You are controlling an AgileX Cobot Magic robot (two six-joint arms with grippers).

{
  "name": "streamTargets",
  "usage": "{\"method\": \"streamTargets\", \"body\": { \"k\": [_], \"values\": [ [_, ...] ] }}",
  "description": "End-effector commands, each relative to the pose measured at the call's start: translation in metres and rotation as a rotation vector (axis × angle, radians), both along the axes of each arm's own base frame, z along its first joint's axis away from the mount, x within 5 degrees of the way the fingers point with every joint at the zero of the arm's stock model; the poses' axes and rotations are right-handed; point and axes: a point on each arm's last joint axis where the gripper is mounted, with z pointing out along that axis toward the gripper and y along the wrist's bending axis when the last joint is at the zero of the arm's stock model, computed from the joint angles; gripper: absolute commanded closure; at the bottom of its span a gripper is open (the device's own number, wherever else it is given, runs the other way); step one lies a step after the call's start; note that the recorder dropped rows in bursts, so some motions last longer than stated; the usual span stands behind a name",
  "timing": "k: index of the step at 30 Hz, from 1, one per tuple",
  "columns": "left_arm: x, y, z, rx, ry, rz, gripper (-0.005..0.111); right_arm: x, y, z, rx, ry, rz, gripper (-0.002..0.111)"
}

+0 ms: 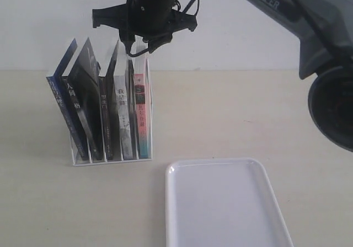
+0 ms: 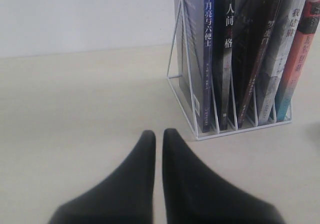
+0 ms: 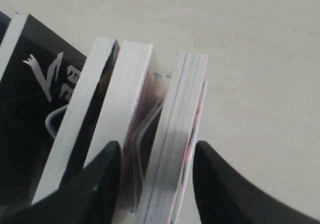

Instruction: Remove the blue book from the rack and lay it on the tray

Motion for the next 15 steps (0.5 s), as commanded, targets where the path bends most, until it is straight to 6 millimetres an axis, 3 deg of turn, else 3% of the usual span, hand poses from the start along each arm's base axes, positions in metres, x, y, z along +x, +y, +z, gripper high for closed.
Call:
{"method": "streamTargets", "body": {
  "k": [1, 15],
  "values": [
    [0.000, 0.000, -0.001, -0.006, 0.002, 0.005, 0.102, -0.003, -0.004, 0.008, -0.016, -0.002, 0.010, 0.064],
    [0.000, 0.000, -0.001, -0.006, 0.002, 0.005, 0.102, -0.034, -0.015, 0.075, 0.137, -0.058, 0.069, 0.064]
  ]
}}
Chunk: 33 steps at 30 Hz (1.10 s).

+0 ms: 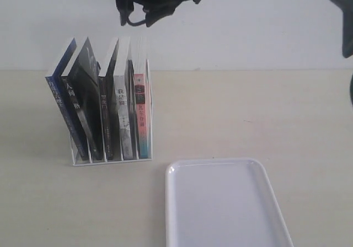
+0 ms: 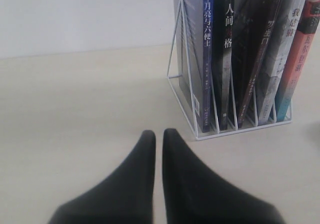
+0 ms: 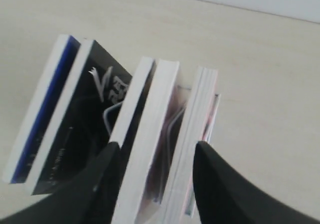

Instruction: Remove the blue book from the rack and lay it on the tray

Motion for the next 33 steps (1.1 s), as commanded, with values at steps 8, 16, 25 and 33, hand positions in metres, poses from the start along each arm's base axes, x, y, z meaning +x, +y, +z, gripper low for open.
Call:
{"method": "streamTargets", "body": {
  "k": [8, 16, 25, 33],
  "values": [
    [0.000, 0.000, -0.001, -0.006, 0.002, 0.005, 0.102, -0.024, 0.024, 0.014, 0.062, -0.034, 0.093, 0.064],
    [0.000, 0.000, -0.001, -0.006, 0.002, 0.005, 0.102, -0.015, 0.036, -0.015, 0.029, 0.017, 0.096, 0.064],
    [0.000, 0.000, -0.001, -0.006, 0.002, 0.005, 0.102, -0.007, 0.044, -0.034, 0.034, 0.031, 0.073, 0.064],
    [0.000, 0.000, -0.001, -0.006, 0.002, 0.005, 0.102, -0.009, 0.043, -0.035, 0.047, 0.081, 0.025, 0.064]
  ]
}}
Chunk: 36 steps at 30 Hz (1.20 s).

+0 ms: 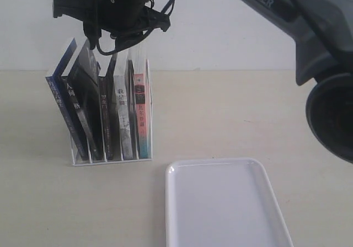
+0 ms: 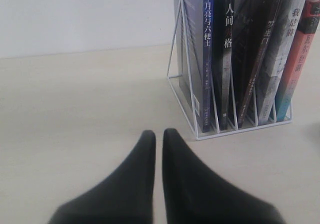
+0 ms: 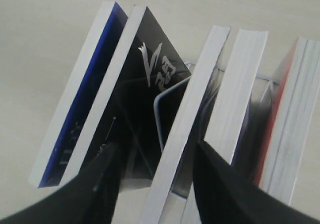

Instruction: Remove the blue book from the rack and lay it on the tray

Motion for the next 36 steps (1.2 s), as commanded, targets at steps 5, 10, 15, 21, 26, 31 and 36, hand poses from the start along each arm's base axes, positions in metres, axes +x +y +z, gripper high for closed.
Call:
{"method": "streamTargets", "body": {
  "k": [5, 10, 15, 21, 26, 31, 36],
  "values": [
    [0.000, 0.000, -0.001, -0.006, 0.002, 0.005, 0.102, -0.002, -0.002, 0.002, 0.005, 0.030, -0.036, 0.064],
    [0.000, 0.000, -0.001, -0.006, 0.002, 0.005, 0.102, -0.005, 0.001, 0.002, -0.041, -0.019, -0.091, 0.064],
    [0.000, 0.000, -0.001, -0.006, 0.002, 0.005, 0.102, -0.005, 0.003, 0.003, -0.033, -0.041, -0.103, 0.064],
    [0.000, 0.000, -0.001, -0.006, 0.002, 0.005, 0.102, -0.015, 0.024, -0.006, -0.049, -0.124, -0.163, 0.064],
    [0.000, 0.000, -0.001, -0.006, 0.002, 0.005, 0.102, -0.016, 0.023, -0.005, -0.072, -0.142, -0.232, 0.064],
    [0.000, 0.000, -0.001, -0.006, 0.002, 0.005, 0.102, -0.021, 0.031, -0.003, -0.034, -0.162, -0.211, 0.064],
    [0.000, 0.000, -0.001, -0.006, 0.002, 0.005, 0.102, -0.019, 0.034, -0.011, -0.046, -0.148, -0.212, 0.064]
  ]
}}
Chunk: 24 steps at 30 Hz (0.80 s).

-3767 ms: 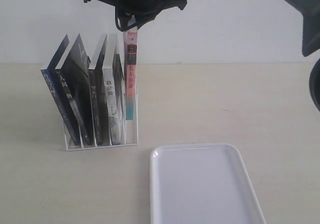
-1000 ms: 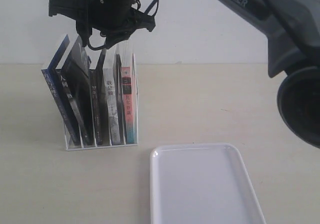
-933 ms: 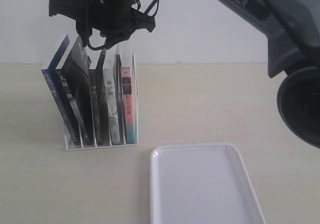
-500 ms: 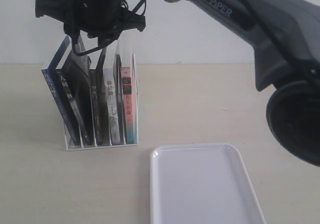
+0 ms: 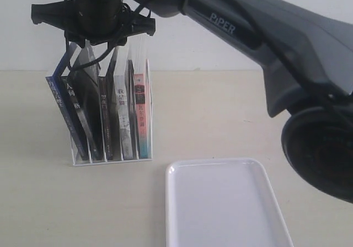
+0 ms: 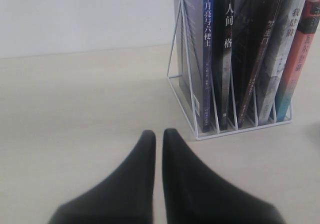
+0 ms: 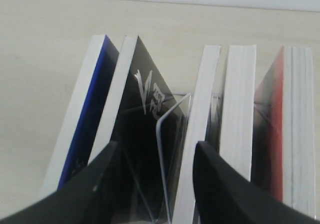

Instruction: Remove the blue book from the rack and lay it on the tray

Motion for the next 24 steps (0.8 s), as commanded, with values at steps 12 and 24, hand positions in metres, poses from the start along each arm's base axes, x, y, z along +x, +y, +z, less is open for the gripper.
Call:
{"method": "streamTargets", "body": {
  "k": [12, 24],
  "values": [
    [0.000, 0.000, -0.001, -0.006, 0.002, 0.005, 0.102, 0.008, 0.011, -0.031, -0.039, 0.013, 0.011, 0.064],
    [0.000, 0.000, -0.001, -0.006, 0.002, 0.005, 0.102, 0.007, 0.000, -0.010, -0.050, -0.029, -0.008, 0.064]
  ]
}}
